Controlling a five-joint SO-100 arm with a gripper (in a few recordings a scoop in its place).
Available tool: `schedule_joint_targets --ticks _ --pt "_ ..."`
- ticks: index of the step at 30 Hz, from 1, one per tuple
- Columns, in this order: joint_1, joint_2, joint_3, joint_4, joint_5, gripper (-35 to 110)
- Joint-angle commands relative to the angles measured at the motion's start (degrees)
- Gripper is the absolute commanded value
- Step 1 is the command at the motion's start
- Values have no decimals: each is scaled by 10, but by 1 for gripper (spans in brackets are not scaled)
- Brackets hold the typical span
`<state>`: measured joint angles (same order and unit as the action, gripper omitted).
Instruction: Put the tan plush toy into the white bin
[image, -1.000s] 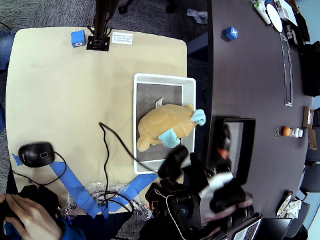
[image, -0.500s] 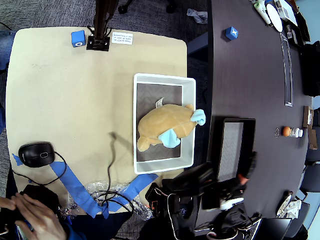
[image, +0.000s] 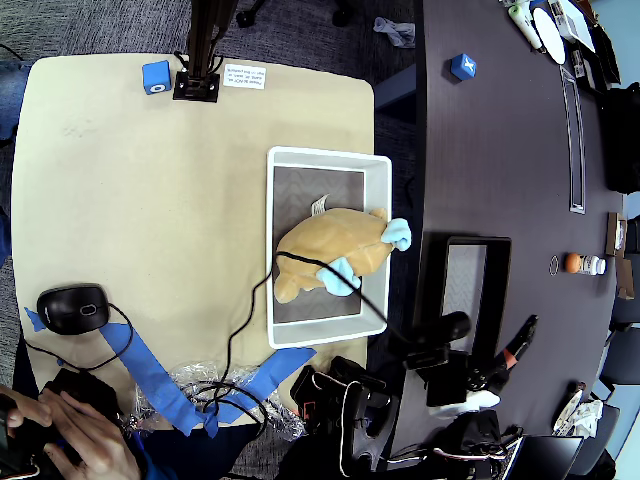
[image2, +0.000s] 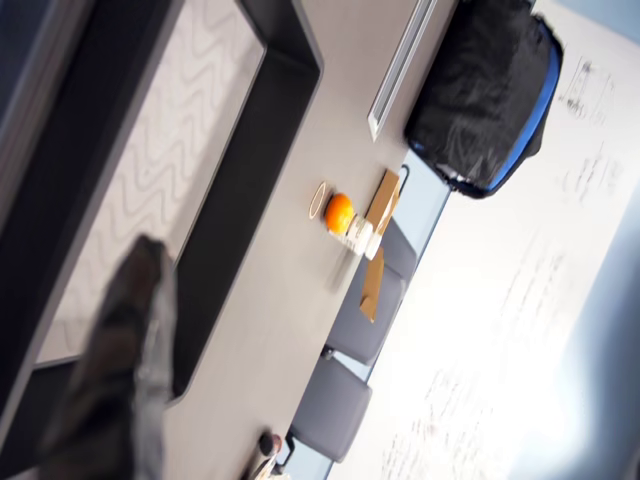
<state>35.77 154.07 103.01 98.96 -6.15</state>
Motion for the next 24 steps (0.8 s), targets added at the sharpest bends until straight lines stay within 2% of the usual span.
schedule_joint_targets --ticks 1,10,24 --pt "15 1 -10 8 -5 70" --pt "60 0 -10 8 -5 70" --pt "62 0 -10 8 -5 70"
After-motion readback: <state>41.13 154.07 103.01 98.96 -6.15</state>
